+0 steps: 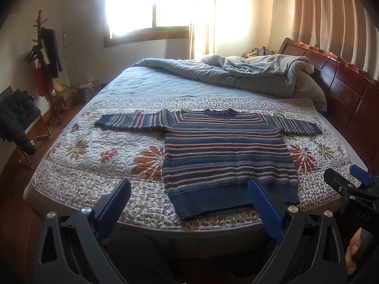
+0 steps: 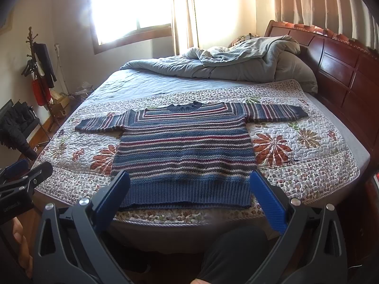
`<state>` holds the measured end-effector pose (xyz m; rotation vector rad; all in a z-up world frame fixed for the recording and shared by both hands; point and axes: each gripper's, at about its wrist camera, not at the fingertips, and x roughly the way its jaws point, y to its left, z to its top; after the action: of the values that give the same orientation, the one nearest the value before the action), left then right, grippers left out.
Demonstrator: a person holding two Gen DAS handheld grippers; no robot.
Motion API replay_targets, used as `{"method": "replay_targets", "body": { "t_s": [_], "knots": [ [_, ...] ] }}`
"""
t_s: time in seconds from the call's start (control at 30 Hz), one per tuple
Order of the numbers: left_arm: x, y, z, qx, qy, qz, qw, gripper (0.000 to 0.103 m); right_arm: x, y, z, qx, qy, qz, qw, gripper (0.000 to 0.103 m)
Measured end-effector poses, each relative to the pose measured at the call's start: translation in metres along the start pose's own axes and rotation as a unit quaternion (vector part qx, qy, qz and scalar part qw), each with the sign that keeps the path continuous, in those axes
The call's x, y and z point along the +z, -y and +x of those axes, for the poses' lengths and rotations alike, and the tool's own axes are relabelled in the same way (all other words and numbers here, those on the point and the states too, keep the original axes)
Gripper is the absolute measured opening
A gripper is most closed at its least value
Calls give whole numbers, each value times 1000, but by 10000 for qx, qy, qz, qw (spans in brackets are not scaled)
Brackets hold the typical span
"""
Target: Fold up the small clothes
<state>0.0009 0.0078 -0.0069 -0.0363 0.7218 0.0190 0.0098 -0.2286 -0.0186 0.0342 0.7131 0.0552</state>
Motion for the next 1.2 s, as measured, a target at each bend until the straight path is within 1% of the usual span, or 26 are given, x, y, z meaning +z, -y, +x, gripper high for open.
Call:
{"method": "replay_targets", "body": {
  "t_s": [1.2],
  "knots": [
    [8, 4, -6, 7, 64, -10, 10000, 99, 6, 1, -1, 14, 0, -9, 10000, 101]
  ]
}}
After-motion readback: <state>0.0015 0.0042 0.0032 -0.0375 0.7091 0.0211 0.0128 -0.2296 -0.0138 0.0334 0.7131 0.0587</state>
